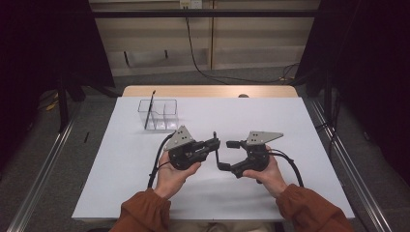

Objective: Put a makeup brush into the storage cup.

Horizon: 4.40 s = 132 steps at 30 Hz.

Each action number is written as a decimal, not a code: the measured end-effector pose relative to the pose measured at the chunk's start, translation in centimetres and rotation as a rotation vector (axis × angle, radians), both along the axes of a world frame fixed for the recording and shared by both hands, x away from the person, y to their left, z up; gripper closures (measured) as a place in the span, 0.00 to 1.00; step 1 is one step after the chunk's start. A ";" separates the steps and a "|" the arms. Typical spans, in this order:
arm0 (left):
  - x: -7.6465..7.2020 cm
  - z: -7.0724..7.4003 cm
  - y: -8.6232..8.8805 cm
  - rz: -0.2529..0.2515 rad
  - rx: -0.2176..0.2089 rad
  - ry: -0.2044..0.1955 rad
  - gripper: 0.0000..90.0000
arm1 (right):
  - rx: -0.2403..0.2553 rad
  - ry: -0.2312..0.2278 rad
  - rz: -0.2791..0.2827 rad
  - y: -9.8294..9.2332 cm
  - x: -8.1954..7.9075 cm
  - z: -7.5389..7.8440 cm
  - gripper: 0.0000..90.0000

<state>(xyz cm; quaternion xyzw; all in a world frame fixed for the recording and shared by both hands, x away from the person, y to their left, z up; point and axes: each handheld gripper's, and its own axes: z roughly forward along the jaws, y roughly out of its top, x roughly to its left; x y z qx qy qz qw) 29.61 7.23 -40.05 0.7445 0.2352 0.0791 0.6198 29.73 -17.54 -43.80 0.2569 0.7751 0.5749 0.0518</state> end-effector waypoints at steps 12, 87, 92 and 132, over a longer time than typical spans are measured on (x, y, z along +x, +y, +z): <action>-0.1 0.1 0.9 0.016 0.001 -0.002 0.93 | -0.003 -0.015 -0.028 -0.2 -0.1 0.1 0.02; 0.0 1.6 12.3 0.233 0.054 -0.016 0.93 | 0.002 -0.151 -0.393 -10.9 -4.8 0.3 0.03; 0.2 1.9 13.2 0.255 0.051 -0.018 0.93 | 0.009 -0.159 -0.408 -11.8 -5.5 0.3 0.02; 5.2 4.8 15.9 0.369 0.061 -0.039 0.93 | 0.005 -0.173 -0.436 -12.0 -6.0 -0.5 0.00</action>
